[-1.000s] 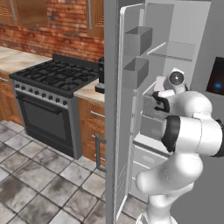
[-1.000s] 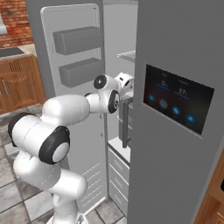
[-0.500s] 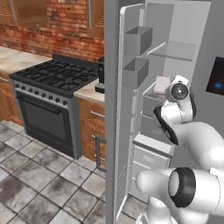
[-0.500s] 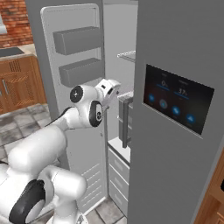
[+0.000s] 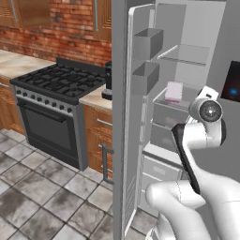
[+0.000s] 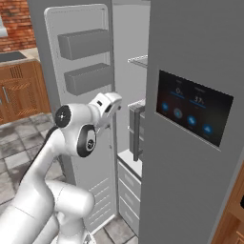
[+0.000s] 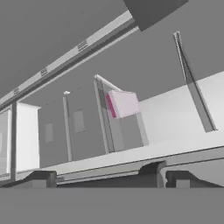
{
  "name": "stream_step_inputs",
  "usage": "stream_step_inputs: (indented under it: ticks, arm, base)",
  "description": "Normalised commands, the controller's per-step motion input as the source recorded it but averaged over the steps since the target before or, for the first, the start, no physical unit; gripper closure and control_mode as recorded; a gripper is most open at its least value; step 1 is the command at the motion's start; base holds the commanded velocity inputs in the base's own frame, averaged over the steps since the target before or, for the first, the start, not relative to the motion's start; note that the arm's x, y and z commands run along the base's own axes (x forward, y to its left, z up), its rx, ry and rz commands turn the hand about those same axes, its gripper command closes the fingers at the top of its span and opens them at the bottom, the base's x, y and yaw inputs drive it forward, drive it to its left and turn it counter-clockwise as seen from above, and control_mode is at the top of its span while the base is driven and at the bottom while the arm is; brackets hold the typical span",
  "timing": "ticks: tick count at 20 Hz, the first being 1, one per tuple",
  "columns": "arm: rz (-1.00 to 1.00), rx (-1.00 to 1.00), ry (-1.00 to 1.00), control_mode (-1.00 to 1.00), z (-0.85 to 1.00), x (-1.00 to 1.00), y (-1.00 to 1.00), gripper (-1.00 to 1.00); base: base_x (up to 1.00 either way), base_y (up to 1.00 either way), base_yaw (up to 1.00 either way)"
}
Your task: The ice cube tray has been filled with water. Take the tray and place it in the freezer to make ice. Close the freezer door after placing the tray.
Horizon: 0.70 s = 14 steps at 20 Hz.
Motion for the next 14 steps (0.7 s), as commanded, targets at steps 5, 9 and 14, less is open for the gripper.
stream_step_inputs:
  ticks: [5, 9, 14]
  arm:
    - [0.0, 0.0, 0.02, -1.0, 0.38, -0.4, 0.28, -1.0]
    - [0.0, -0.02, 0.03, -1.0, 0.11, -0.12, 0.49, -1.0]
    - [-0.01, -0.04, 0.02, -1.0, 0.0, -0.22, 0.59, -1.0]
  base:
    - [0.0, 0.0, 0.0]
    - [0.0, 0.0, 0.0]
    - [0.0, 0.0, 0.0]
